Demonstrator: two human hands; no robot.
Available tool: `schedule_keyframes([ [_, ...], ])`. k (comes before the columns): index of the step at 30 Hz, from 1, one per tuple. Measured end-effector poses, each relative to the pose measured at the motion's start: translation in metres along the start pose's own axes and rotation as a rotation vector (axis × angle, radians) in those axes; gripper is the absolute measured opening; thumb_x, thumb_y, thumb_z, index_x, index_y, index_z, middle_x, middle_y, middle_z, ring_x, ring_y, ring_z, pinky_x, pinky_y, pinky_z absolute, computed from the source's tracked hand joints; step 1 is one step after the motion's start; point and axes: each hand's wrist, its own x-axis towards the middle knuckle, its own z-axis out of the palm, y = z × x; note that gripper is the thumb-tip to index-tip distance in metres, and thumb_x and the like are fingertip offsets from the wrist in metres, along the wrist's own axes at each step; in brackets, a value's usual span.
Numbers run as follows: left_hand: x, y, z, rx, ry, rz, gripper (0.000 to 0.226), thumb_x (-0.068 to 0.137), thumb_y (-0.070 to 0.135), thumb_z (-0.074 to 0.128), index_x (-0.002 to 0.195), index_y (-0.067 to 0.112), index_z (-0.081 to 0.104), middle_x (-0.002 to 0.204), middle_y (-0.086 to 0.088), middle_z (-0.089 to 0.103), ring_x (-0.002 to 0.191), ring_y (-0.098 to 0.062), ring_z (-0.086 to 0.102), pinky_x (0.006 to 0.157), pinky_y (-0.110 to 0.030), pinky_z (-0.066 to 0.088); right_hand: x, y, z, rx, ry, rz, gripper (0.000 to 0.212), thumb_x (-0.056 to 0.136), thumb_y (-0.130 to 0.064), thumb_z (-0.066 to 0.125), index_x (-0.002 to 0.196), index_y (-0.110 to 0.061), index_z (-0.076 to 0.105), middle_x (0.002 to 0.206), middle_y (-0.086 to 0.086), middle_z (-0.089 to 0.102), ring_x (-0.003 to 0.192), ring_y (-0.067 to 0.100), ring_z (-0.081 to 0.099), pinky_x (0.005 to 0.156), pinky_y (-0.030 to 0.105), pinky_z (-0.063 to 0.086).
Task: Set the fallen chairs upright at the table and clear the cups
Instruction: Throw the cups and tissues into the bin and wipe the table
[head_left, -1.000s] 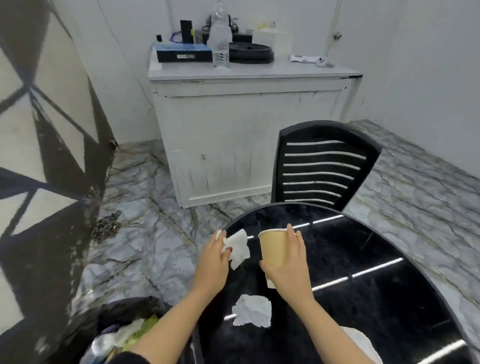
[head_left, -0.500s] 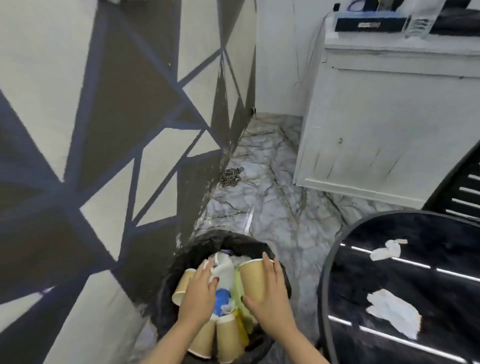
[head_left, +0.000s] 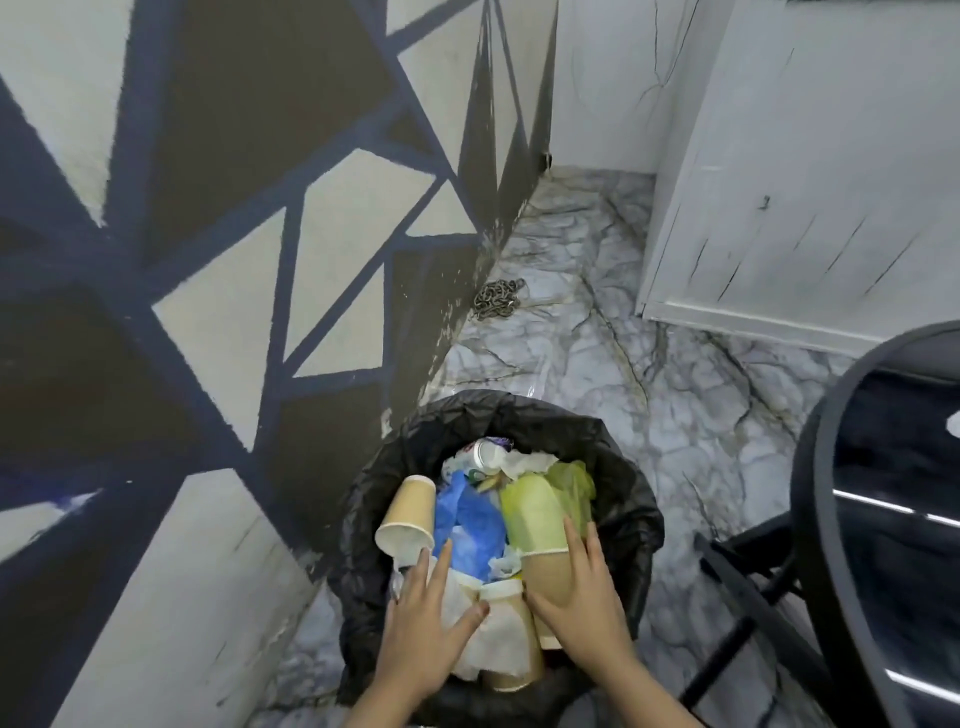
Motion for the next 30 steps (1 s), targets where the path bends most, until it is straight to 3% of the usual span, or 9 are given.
schedule_keyframes([
  [3, -0.003, 0.008, -0.012, 0.013, 0.003, 0.010, 0.104, 0.052, 0.095, 0.014, 0.140, 0.045, -0.009, 0.158, 0.006, -0.005, 0.146, -0.018, 0.000, 0.116, -0.046, 0.009, -0.007, -0.011, -0.010, -0.022, -0.002, -0.021, 0.100, 0.070, -0.056, 0.063, 0.143, -0.038, -0.004, 0.158, 0.001, -0.005, 0.144, 0.020, 0.011, 0.111, 0.041, 0.029],
  [7, -0.005, 0.048, -0.044, -0.059, 0.063, 0.156, 0.068, 0.084, 0.060, 0.045, 0.133, 0.053, -0.001, 0.158, 0.008, -0.001, 0.145, -0.014, 0.003, 0.117, -0.045, 0.016, -0.021, -0.042, -0.055, 0.003, 0.036, -0.077, 0.100, 0.066, -0.062, 0.057, 0.142, -0.041, -0.005, 0.157, -0.002, -0.006, 0.144, 0.016, 0.005, 0.114, 0.037, 0.020],
  [12, -0.011, 0.155, -0.096, -0.044, 0.089, 0.369, 0.066, 0.087, 0.053, 0.047, 0.142, 0.044, 0.011, 0.158, 0.004, 0.005, 0.145, -0.017, 0.006, 0.117, -0.048, 0.012, -0.044, -0.087, -0.156, 0.098, 0.159, -0.135, 0.092, 0.077, -0.045, 0.063, 0.142, -0.042, -0.003, 0.154, -0.012, -0.008, 0.144, 0.011, 0.000, 0.117, 0.039, 0.016],
  [17, -0.028, 0.265, -0.104, -0.017, 0.024, 0.580, 0.067, 0.088, 0.050, 0.047, 0.145, 0.037, 0.013, 0.158, 0.002, 0.007, 0.145, -0.016, 0.005, 0.117, -0.046, 0.010, -0.087, -0.093, -0.252, 0.133, 0.404, -0.137, 0.088, 0.078, -0.044, 0.064, 0.144, -0.036, 0.006, 0.155, -0.012, -0.002, 0.138, 0.000, 0.001, 0.115, 0.028, 0.014],
  [21, -0.058, 0.332, -0.071, -0.026, -0.109, 0.749, 0.067, 0.088, 0.048, 0.049, 0.144, 0.036, 0.014, 0.158, 0.001, 0.007, 0.145, -0.016, 0.004, 0.117, -0.040, 0.008, -0.138, -0.057, -0.304, 0.135, 0.608, 0.007, 0.087, 0.077, -0.039, 0.066, 0.144, -0.038, 0.010, 0.155, -0.011, 0.002, 0.139, -0.001, 0.008, 0.104, 0.012, 0.023],
  [26, -0.097, 0.379, -0.009, 0.042, -0.269, 0.884, 0.063, 0.088, 0.050, 0.047, 0.142, 0.043, 0.014, 0.158, 0.006, 0.006, 0.145, -0.015, 0.006, 0.118, -0.049, 0.007, -0.207, 0.012, -0.329, 0.069, 0.753, 0.310, 0.087, 0.079, -0.046, 0.062, 0.144, -0.039, 0.004, 0.158, -0.006, 0.000, 0.144, 0.013, 0.002, 0.116, 0.035, 0.019],
  [30, -0.115, 0.395, 0.035, 0.171, -0.320, 0.923, 0.065, 0.088, 0.052, 0.046, 0.143, 0.041, 0.013, 0.159, 0.002, 0.004, 0.145, -0.019, 0.006, 0.117, -0.051, 0.006, -0.250, 0.056, -0.330, 0.060, 0.785, 0.513, 0.088, 0.078, -0.049, 0.061, 0.145, -0.035, 0.005, 0.158, -0.003, 0.002, 0.144, 0.014, 0.011, 0.116, 0.038, 0.020],
])
